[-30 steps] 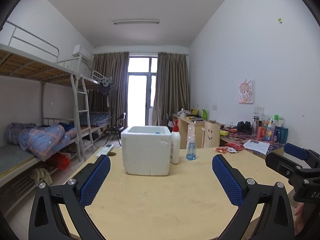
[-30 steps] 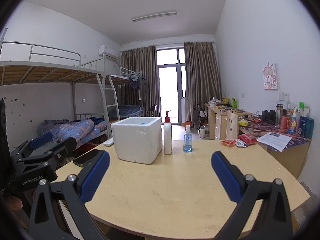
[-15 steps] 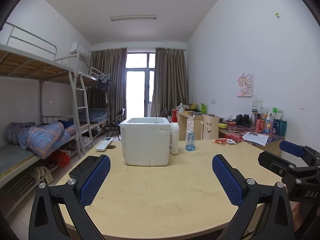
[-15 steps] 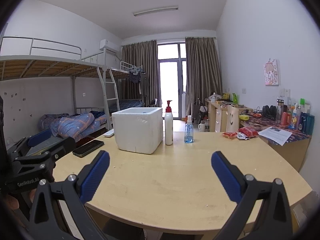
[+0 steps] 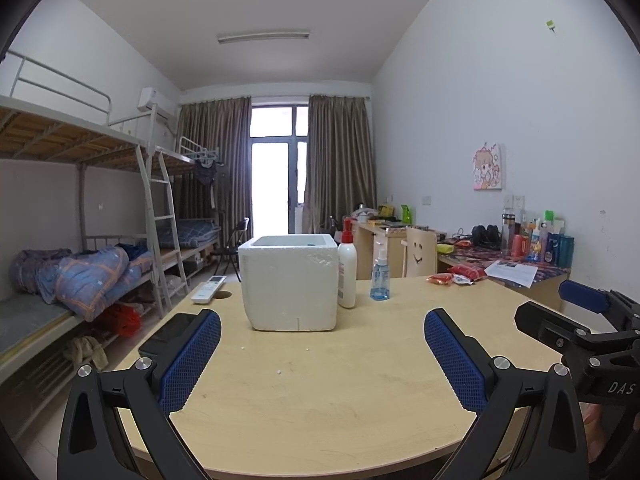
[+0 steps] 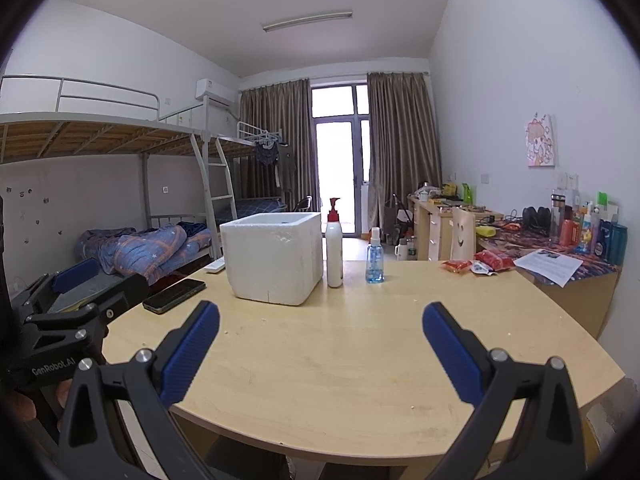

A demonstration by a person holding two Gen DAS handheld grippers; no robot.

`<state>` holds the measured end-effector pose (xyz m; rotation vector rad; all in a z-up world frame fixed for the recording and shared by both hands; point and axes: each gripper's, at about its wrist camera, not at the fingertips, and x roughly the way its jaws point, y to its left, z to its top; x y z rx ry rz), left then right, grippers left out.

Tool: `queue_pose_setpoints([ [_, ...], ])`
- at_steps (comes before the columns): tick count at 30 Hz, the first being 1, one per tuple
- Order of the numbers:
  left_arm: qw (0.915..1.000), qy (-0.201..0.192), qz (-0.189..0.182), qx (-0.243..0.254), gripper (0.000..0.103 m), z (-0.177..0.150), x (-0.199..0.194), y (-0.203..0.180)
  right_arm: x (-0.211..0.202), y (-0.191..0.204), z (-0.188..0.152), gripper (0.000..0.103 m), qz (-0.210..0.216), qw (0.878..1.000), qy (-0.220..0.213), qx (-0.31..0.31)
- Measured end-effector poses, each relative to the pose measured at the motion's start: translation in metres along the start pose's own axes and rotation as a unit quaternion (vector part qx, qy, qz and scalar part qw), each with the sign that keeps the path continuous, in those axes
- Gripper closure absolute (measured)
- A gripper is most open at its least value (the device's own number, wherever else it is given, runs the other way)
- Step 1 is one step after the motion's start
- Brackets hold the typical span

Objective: Organize soft objects

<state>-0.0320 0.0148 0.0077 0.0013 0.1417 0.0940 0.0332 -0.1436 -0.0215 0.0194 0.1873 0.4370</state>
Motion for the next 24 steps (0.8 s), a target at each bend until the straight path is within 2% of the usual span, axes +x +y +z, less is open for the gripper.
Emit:
queue_pose_setpoints([
  [24, 1.0000, 0.002, 0.007, -0.004, 0.001, 0.0000, -0.0038, 0.0005, 0.0012, 0.0003, 0.0012, 0.000, -0.001, 1.000, 0.004, 0.000],
])
